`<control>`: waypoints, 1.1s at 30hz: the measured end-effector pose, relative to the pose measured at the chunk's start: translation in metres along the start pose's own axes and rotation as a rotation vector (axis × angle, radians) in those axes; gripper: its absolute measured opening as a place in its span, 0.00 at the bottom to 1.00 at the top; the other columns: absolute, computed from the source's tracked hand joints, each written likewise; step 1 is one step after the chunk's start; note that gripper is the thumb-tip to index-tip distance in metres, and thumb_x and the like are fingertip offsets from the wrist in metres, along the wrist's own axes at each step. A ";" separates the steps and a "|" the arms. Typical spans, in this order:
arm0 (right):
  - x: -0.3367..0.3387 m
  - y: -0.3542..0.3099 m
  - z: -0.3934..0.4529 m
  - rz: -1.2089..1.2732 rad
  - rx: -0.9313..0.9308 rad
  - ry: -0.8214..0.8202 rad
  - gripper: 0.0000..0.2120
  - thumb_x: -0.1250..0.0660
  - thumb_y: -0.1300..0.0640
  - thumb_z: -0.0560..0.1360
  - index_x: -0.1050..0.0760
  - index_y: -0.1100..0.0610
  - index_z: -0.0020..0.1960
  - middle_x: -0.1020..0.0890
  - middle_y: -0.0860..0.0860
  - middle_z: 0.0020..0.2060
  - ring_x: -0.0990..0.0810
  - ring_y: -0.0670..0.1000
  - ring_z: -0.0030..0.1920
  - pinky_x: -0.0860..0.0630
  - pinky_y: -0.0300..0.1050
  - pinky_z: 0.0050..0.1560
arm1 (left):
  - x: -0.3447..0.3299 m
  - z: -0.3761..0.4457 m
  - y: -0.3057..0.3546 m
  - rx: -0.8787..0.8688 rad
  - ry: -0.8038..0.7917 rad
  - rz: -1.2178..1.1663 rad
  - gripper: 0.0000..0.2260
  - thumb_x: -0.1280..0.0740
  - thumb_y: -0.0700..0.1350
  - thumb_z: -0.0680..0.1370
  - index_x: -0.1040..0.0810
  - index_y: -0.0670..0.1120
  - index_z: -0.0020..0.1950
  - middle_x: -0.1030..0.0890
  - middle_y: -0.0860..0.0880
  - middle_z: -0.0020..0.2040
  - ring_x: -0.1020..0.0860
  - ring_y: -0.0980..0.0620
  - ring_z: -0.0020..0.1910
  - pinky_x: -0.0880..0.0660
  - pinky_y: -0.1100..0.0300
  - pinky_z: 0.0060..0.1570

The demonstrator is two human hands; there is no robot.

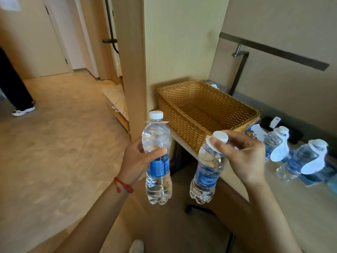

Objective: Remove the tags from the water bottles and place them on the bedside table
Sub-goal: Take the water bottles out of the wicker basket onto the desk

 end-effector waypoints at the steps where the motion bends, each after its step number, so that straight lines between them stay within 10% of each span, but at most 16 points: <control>1: 0.007 0.001 -0.009 0.002 -0.022 0.008 0.05 0.26 0.47 0.62 0.20 0.41 0.37 0.17 0.34 0.37 0.19 0.37 0.39 0.27 0.27 0.36 | -0.004 -0.010 -0.001 0.008 -0.002 0.011 0.13 0.27 0.35 0.67 0.20 0.48 0.47 0.15 0.56 0.41 0.19 0.59 0.42 0.24 0.68 0.37; 15: 0.084 -0.016 -0.094 -0.123 -0.065 0.200 0.10 0.25 0.54 0.66 0.21 0.40 0.41 0.18 0.32 0.37 0.19 0.36 0.39 0.26 0.29 0.36 | -0.067 -0.064 -0.009 0.071 -0.265 0.011 0.19 0.25 0.53 0.58 0.18 0.51 0.46 0.15 0.52 0.45 0.18 0.53 0.46 0.24 0.64 0.39; 33: 0.214 0.022 -0.125 -0.279 -0.212 0.463 0.09 0.24 0.55 0.65 0.19 0.51 0.44 0.18 0.37 0.37 0.21 0.33 0.37 0.28 0.25 0.34 | -0.222 -0.069 -0.035 0.095 -0.590 -0.083 0.16 0.27 0.32 0.66 0.21 0.44 0.51 0.15 0.55 0.43 0.18 0.59 0.45 0.24 0.69 0.37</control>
Point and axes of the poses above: each hand's wrist, its own z-axis towards the middle knuckle, its own x-axis out of the back of the hand, y = z × x, the point moved 6 cm from there along z, towards the middle knuckle
